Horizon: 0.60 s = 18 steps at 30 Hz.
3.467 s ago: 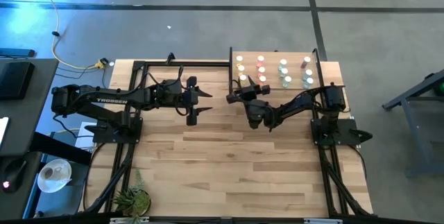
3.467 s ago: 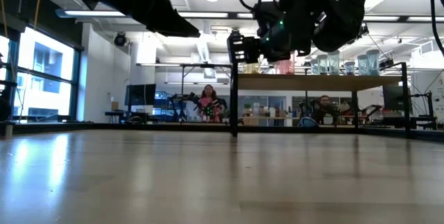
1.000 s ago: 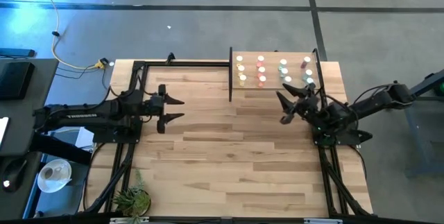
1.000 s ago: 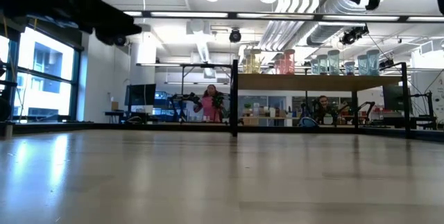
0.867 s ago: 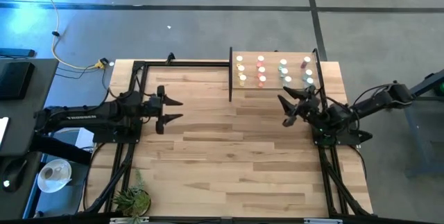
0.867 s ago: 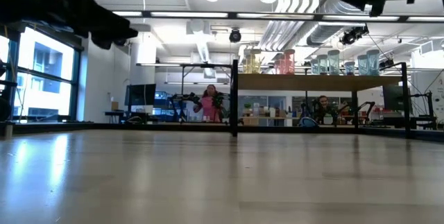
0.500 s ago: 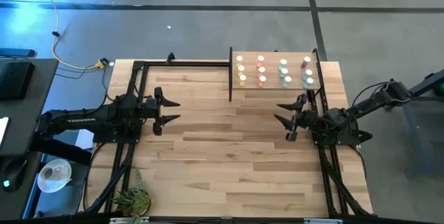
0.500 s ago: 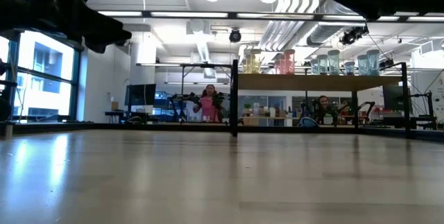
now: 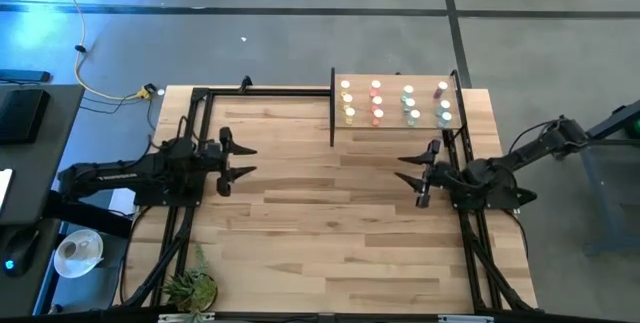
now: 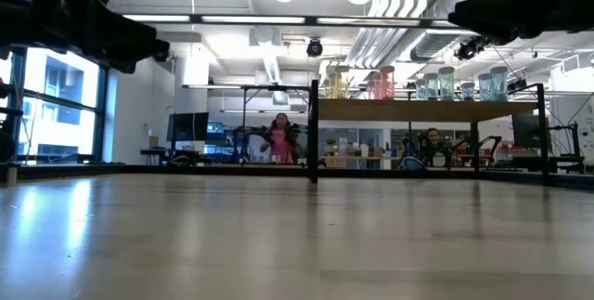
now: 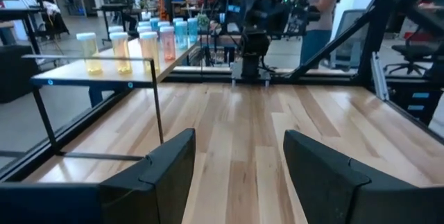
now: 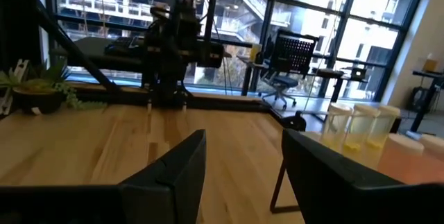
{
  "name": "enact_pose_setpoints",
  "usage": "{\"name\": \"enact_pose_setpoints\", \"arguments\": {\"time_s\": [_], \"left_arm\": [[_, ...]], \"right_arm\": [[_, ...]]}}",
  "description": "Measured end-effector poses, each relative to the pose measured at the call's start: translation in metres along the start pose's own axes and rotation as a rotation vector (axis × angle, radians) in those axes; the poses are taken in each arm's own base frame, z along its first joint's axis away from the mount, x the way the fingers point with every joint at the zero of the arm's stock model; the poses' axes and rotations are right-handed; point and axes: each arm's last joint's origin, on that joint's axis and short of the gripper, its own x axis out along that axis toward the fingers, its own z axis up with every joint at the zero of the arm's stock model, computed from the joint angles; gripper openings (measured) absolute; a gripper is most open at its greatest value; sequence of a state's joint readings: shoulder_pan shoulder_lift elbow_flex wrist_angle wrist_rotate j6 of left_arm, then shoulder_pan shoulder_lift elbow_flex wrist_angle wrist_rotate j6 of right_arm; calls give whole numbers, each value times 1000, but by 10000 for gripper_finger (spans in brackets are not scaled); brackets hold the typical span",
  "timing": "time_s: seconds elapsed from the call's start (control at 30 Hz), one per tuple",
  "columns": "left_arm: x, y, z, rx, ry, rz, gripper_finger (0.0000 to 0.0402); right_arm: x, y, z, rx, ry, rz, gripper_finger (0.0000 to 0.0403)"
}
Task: Pick and place medicine bottles onto shelf by color
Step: Return to Home Position
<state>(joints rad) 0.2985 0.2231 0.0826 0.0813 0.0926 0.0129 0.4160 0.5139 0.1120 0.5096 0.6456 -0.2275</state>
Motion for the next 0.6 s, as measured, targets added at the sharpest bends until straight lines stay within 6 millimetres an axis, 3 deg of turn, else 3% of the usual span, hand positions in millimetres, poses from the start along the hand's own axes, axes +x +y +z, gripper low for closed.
{"name": "enact_pose_setpoints", "arguments": {"time_s": [0.3,0.6], "left_arm": [[-9,0,9,2,-105,9,209],[-9,-1,-3,-47,-177,7,209]], "right_arm": [[-8,-5,-6,63,66,11,181],[-11,-2,-18,185,165,80,181]]}}
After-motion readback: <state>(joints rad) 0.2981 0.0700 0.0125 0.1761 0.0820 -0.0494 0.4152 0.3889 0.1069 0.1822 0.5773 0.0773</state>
